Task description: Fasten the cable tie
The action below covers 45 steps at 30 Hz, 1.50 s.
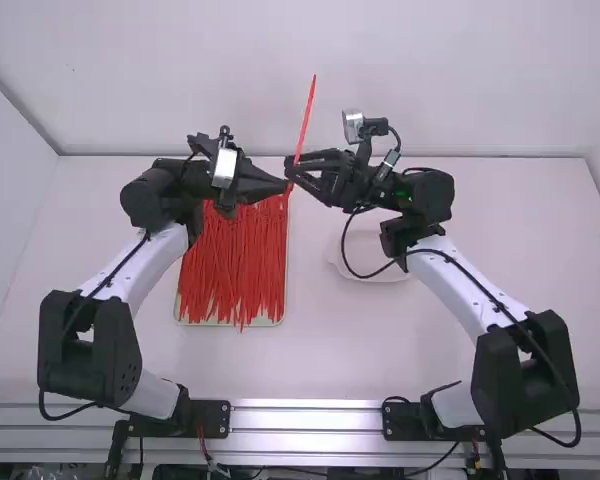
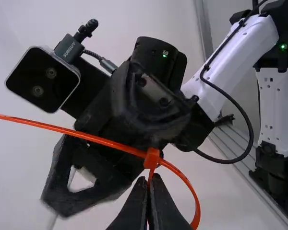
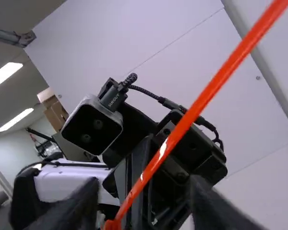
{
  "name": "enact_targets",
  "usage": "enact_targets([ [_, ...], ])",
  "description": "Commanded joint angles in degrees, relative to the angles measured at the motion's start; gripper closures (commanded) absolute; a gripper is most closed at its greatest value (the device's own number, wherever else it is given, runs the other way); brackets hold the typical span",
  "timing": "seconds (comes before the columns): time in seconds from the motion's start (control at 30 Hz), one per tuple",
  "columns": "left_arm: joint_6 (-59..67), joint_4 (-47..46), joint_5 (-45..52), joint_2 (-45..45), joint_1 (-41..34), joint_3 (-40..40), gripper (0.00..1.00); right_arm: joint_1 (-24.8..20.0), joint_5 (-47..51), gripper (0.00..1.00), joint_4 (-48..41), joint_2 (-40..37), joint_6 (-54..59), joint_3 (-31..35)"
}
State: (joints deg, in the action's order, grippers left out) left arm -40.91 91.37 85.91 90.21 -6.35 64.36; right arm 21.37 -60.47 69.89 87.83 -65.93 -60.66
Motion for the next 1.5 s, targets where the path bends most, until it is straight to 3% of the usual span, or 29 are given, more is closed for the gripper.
enact_targets([
  [0.0,0.37,0.39,0.07,-0.22,0.35,0.94,0.98,-0.04,0.13,0.98,0.42,-0.92,-0.24,-0.04],
  [0.37,2.14,-3.56,-0.04,-0.22,0.57,0.94,0.96,-2.29,-4.85,1.0,0.39,-0.92,0.39,-0.04],
  [0.4,2.38,-4.15,-0.26,-0.22,0.87,0.94,0.87,-2.69,-5.99,1.0,0.37,-0.92,0.37,-0.04],
  [0.43,2.27,-6.05,-1.49,-0.22,1.75,0.94,0.71,-3.32,-7.91,1.0,0.35,-0.92,0.39,-0.04],
  [0.5,2.36,-8.63,-2.86,-0.22,2.67,0.96,0.54,-4.11,-9.97,1.0,0.17,-0.92,0.42,0.0],
  [0.57,2.08,-12.13,-4.81,-0.22,3.93,0.94,0.12,-5.31,-13.33,1.0,0.17,-0.92,1.33,0.02],
  [0.6,1.68,-13.84,-5.51,-0.22,4.52,0.94,0.01,-5.84,-15.04,1.0,0.15,-0.92,2.25,0.02],
  [0.8,2.32,-26.12,-2.84,-0.22,6.82,1.11,0.01,-9.09,-19.26,1.0,-7.06,-0.92,11.41,1.95],
  [1.03,20.48,-59.49,-6.32,-0.22,9.01,0.96,0.01,-14.86,-18.62,1.0,-28.35,-0.92,31.08,4.22],
  [1.13,30.71,-77.02,-16.11,-0.22,8.46,1.03,0.01,-17.86,-14.4,1.0,-39.26,-0.92,41.59,5.27],
  [1.33,35.41,-93.81,-34.95,-0.22,6.23,1.01,0.01,-20.26,-6.01,1.0,-54.55,-0.92,57.27,6.08],
  [1.47,35.39,-102.55,-48.39,-0.22,4.79,0.98,0.01,-19.26,7.34,1.0,-64.98,-0.92,66.18,6.08],
])
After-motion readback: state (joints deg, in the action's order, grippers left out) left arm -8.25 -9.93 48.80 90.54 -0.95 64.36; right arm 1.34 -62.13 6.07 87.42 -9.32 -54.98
